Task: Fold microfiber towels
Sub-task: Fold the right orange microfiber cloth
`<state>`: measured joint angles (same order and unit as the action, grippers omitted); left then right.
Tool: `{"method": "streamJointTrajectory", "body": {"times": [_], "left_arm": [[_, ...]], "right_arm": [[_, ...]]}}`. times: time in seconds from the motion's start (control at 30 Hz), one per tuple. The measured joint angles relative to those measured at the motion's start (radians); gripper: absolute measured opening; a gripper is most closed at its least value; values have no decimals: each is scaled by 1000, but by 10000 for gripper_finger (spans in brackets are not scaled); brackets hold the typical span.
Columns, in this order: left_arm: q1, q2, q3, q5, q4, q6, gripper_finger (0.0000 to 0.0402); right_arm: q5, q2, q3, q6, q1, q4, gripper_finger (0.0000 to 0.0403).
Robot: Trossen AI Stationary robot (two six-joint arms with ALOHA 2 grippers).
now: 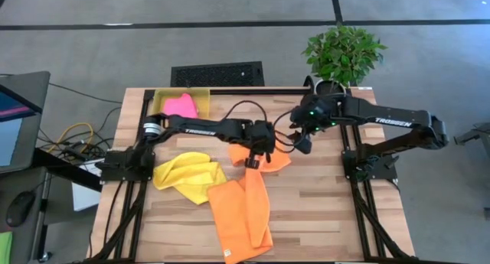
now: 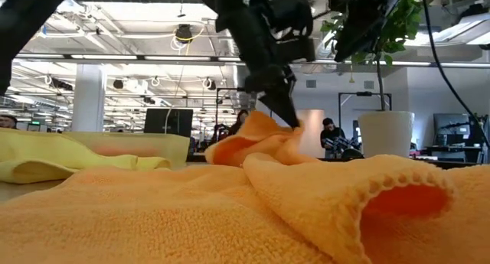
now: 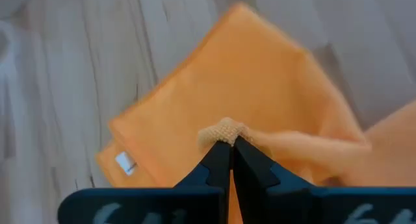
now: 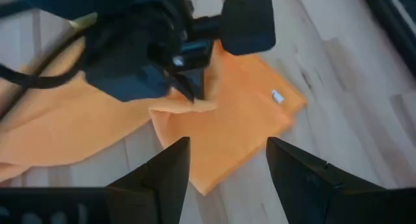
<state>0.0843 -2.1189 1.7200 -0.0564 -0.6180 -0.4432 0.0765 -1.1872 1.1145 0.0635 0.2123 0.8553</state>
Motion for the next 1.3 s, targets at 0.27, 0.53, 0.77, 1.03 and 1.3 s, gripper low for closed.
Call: {"method": "streamJointTrajectory", "body": {"times": [0.27,0.53,0.77,1.03,1.3], "left_arm": [[18,-146,192,56,-13,-160,0],[19,-240,300,110,-26,-201,0],[18,-242,301,125,-34,-181,0],[17,-242,301,123,-34,-156,39],[15,-242,301,120,-16,-83,115]], "right_arm": [[-15,13,0,15,7,22,225],[-22,33,-1,14,12,58,225],[-23,38,-1,15,13,57,225],[-23,38,-1,16,12,57,225],[-23,38,-1,16,12,57,225]]}}
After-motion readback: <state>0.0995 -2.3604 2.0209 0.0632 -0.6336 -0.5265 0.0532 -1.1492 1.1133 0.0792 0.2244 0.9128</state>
